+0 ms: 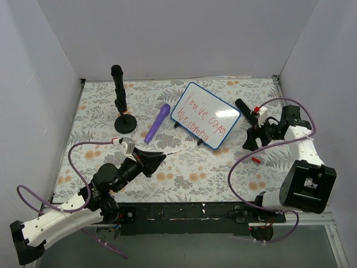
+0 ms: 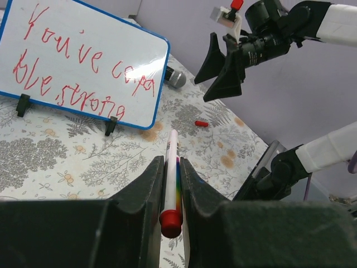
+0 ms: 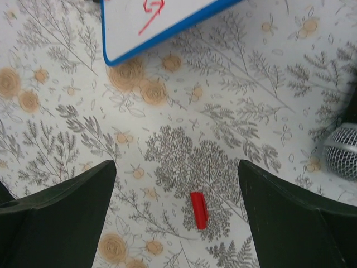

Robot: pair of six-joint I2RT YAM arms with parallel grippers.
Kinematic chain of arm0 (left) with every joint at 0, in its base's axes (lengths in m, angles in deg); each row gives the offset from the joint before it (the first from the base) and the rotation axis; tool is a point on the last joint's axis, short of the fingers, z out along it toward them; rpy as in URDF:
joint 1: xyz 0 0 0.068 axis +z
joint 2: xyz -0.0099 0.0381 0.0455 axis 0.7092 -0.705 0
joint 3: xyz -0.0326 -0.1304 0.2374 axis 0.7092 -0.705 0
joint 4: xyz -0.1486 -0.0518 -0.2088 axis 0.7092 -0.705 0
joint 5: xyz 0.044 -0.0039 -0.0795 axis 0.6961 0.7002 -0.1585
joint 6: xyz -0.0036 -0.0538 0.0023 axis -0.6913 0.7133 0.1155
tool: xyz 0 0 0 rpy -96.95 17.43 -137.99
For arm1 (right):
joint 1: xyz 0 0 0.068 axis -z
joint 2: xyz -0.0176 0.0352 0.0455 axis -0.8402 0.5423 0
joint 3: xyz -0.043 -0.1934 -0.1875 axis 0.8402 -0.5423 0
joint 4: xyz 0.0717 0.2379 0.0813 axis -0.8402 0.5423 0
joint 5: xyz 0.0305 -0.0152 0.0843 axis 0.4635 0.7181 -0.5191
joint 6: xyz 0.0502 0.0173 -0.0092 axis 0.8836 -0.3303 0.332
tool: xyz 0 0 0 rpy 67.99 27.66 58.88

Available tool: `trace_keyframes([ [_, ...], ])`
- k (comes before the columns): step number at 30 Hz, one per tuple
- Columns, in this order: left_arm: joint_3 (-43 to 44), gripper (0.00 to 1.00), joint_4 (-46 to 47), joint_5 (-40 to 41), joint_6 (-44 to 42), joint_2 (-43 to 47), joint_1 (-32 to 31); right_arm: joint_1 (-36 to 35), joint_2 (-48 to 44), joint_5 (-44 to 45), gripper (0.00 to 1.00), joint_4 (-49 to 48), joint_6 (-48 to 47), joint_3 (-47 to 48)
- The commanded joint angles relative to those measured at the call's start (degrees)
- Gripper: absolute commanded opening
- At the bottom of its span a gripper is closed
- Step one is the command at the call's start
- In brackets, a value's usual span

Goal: Write a sentence on the whiteboard
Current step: Close the whiteboard marker at the center of the board.

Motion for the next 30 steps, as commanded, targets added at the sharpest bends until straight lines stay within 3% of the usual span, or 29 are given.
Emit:
trace_keyframes([
  [1, -2.64, 0.00, 4.14, -3.96, 1.73, 1.18, 0.29, 0.47, -3.78, 10.01, 0.98, 2.29, -5.60, -4.13],
  [9, -10.55, 0.00, 15.12, -11.25, 13.23, 0.83, 0.37, 0.56, -3.00, 19.60, 0.96, -1.58, -8.67, -9.33],
  [15, -10.74, 0.00, 16.19, -11.61, 13.95, -0.74, 0.29, 0.56, -0.63, 24.61, 0.87, -5.62, -10.61, -10.91],
  [21, -10.38, 0.00, 17.50, -12.05, 13.95, -3.47, 0.29, 0.48, 3.24, 24.96, 0.65, -7.56, -10.61, -11.70],
  [30, -11.43, 0.00, 18.12, -11.61, 15.00, -3.30, 0.29, 0.39, 5.79, 25.23, 0.52, -9.23, -12.27, -14.25],
])
